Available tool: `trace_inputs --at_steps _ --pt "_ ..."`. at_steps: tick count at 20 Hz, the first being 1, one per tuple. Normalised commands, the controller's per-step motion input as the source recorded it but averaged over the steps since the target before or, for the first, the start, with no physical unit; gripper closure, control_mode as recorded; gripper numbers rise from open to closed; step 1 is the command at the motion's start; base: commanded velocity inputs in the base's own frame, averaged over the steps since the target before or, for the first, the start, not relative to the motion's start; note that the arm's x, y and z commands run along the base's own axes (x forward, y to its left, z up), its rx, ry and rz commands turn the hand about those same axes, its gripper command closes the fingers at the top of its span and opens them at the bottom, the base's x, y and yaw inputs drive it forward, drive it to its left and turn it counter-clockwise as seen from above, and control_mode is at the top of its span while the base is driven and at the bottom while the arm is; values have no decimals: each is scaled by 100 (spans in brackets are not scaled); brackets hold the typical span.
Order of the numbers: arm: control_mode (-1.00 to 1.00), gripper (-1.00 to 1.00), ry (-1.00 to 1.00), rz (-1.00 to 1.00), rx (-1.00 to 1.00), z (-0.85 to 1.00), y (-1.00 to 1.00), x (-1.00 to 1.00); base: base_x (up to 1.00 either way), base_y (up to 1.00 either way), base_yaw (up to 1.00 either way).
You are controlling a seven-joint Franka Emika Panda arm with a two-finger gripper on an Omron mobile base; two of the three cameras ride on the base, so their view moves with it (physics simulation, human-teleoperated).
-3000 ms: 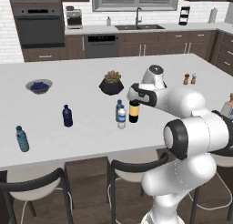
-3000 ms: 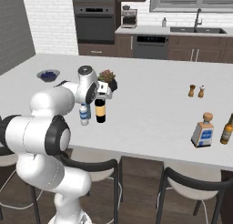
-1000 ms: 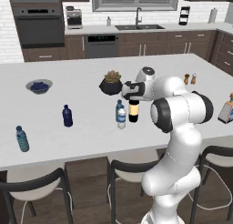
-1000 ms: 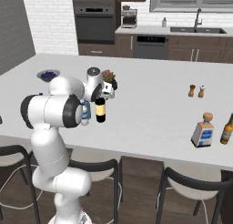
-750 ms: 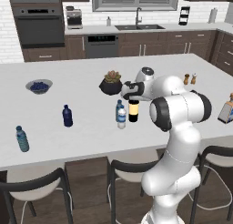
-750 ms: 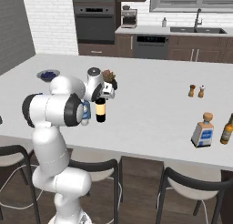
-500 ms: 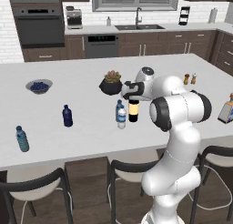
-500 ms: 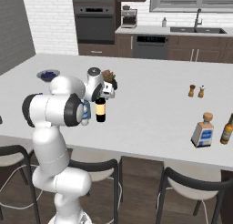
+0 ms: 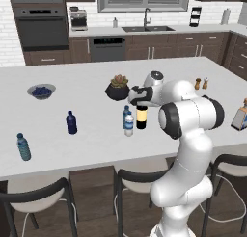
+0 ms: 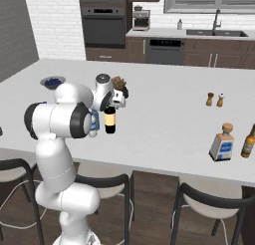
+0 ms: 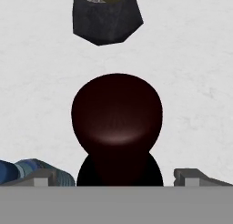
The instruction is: Move the plastic bottles in the middle to the plastics group, and the glass bottles in the middle to the glass group.
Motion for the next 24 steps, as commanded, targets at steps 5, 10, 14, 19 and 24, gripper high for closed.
trace_inputs --at_steps 5,10,14,19,24 --pt "-100 100 0 0 0 0 0 0 0 0 0" --pt "-100 100 0 0 0 0 0 0 0 0 0" --pt "-100 100 0 0 0 0 -1 0 0 0 0" --pt "-100 100 -4 -4 5 7 -39 -45 0 0 0" --pt "-100 100 -15 -9 1 40 -47 -68 0 0 0"
